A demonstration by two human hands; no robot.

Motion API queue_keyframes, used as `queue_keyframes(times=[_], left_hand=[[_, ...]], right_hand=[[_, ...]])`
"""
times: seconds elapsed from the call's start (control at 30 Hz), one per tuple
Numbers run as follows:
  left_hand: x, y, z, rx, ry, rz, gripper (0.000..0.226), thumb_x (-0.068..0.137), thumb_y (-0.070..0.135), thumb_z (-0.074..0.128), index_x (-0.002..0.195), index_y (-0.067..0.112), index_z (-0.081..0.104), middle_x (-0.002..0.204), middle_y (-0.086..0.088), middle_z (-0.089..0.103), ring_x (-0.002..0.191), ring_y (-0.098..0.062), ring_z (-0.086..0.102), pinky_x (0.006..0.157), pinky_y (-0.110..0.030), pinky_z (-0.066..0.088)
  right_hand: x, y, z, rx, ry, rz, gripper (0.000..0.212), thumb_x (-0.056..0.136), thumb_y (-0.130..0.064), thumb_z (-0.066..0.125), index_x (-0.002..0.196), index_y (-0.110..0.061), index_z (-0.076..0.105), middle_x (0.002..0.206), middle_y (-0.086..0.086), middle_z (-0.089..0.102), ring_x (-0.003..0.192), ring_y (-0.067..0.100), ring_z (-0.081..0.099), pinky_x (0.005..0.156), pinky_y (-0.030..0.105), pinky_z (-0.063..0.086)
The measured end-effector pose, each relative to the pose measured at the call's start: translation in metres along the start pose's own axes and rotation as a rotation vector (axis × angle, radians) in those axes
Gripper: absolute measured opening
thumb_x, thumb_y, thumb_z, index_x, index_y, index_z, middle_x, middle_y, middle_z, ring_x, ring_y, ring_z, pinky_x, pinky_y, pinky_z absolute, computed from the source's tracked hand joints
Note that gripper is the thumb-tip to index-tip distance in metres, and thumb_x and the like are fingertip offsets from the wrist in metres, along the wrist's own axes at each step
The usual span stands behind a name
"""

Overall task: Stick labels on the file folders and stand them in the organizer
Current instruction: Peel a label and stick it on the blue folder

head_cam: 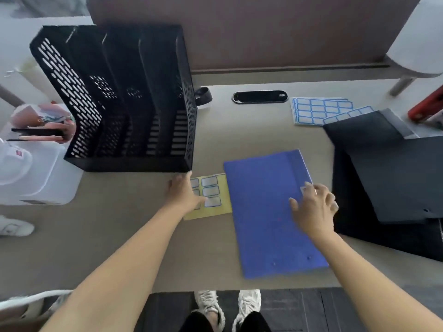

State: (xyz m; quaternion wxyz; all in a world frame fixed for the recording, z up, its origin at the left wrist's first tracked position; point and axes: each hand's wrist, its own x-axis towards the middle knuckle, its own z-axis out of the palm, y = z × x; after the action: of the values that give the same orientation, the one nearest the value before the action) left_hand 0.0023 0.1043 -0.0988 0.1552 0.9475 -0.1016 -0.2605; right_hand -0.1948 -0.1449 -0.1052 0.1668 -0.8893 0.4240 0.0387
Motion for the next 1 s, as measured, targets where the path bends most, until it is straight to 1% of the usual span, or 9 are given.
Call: queue_keyframes(times=[0.1, 0.17, 0.33, 0.4, 0.47, 0.6, 0.73, 0.87, 1.0], left_hand=[[0.011, 0.003, -0.002, 0.159, -0.036, 0.053, 0.116, 0.058, 0.054, 0.087, 0.151, 0.025, 0.025, 0.146, -0.002, 0.034, 0.134, -0.027, 0.034, 0.107, -0.042, 0.034], [0.019, 0.004, -0.006, 0.174, -0.061, 0.044, 0.109, 0.052, 0.059, 0.087, 0.142, 0.027, 0.036, 0.133, 0.000, 0.046, 0.126, -0.028, 0.037, 0.102, -0.043, 0.037], [0.028, 0.011, -0.012, 0.218, -0.113, 0.103, 0.061, 0.055, 0.055, 0.088, 0.099, 0.025, 0.060, 0.100, 0.005, 0.063, 0.096, -0.019, 0.056, 0.076, -0.031, 0.047], [0.028, 0.010, -0.011, 0.214, -0.144, 0.122, 0.049, 0.059, 0.050, 0.089, 0.089, 0.022, 0.061, 0.093, 0.004, 0.065, 0.082, -0.015, 0.057, 0.061, -0.026, 0.043], [0.030, 0.008, -0.015, 0.201, -0.151, 0.156, 0.040, 0.065, 0.042, 0.088, 0.082, 0.022, 0.059, 0.089, 0.001, 0.064, 0.074, -0.014, 0.054, 0.055, -0.025, 0.037], [0.025, -0.005, -0.032, 0.052, -0.149, 0.235, 0.032, 0.069, 0.031, 0.087, 0.093, 0.023, 0.066, 0.077, 0.010, 0.064, 0.072, -0.009, 0.057, 0.061, -0.026, 0.040], [0.013, -0.028, -0.033, 0.012, -0.180, 0.320, 0.023, 0.069, 0.033, 0.083, 0.091, 0.035, 0.075, 0.079, 0.012, 0.075, 0.083, -0.011, 0.070, 0.081, -0.032, 0.051], [0.006, -0.042, -0.011, -0.015, -0.022, 0.328, 0.019, 0.072, 0.031, 0.083, 0.089, 0.031, 0.074, 0.082, 0.009, 0.073, 0.082, -0.010, 0.067, 0.070, -0.027, 0.049], [-0.005, -0.046, 0.007, -0.009, 0.083, 0.365, 0.029, 0.076, 0.034, 0.081, 0.101, 0.026, 0.069, 0.098, 0.007, 0.069, 0.092, -0.011, 0.063, 0.077, -0.029, 0.050]], right_hand=[[0.013, -0.040, 0.027, 0.002, 0.019, -0.484, 0.058, 0.086, -0.034, 0.069, 0.137, -0.013, 0.052, 0.141, 0.016, 0.047, 0.122, 0.044, 0.046, 0.099, 0.054, 0.039], [0.019, -0.062, 0.047, -0.030, -0.048, -0.659, 0.057, 0.089, -0.045, 0.057, 0.139, -0.018, 0.051, 0.145, 0.014, 0.046, 0.124, 0.040, 0.044, 0.100, 0.054, 0.039], [0.022, -0.068, 0.085, -0.065, 0.103, -0.683, 0.059, 0.094, -0.054, 0.036, 0.137, -0.020, 0.056, 0.146, 0.011, 0.048, 0.128, 0.034, 0.044, 0.106, 0.050, 0.032], [0.023, -0.067, 0.090, -0.049, 0.156, -0.685, 0.058, 0.093, -0.054, 0.036, 0.136, -0.021, 0.057, 0.146, 0.009, 0.049, 0.128, 0.034, 0.044, 0.106, 0.049, 0.030], [0.024, -0.070, 0.092, -0.060, 0.178, -0.683, 0.059, 0.093, -0.055, 0.035, 0.136, -0.021, 0.057, 0.146, 0.009, 0.049, 0.127, 0.034, 0.044, 0.105, 0.049, 0.030], [0.024, -0.074, 0.098, -0.049, 0.219, -0.713, 0.060, 0.092, -0.058, 0.033, 0.133, -0.024, 0.059, 0.144, 0.007, 0.052, 0.125, 0.035, 0.047, 0.103, 0.051, 0.033], [0.020, -0.078, 0.095, -0.040, 0.170, -0.738, 0.063, 0.091, -0.064, 0.028, 0.139, -0.031, 0.052, 0.151, -0.002, 0.044, 0.134, 0.027, 0.036, 0.110, 0.044, 0.022], [0.017, -0.081, 0.089, -0.074, 0.125, -0.740, 0.049, 0.097, -0.055, 0.042, 0.141, -0.034, 0.048, 0.154, -0.006, 0.038, 0.140, 0.025, 0.029, 0.112, 0.042, 0.020], [0.002, -0.080, 0.076, -0.098, 0.095, -0.757, 0.041, 0.098, -0.052, 0.046, 0.131, -0.031, 0.058, 0.141, -0.004, 0.049, 0.130, 0.030, 0.039, 0.106, 0.044, 0.031]])
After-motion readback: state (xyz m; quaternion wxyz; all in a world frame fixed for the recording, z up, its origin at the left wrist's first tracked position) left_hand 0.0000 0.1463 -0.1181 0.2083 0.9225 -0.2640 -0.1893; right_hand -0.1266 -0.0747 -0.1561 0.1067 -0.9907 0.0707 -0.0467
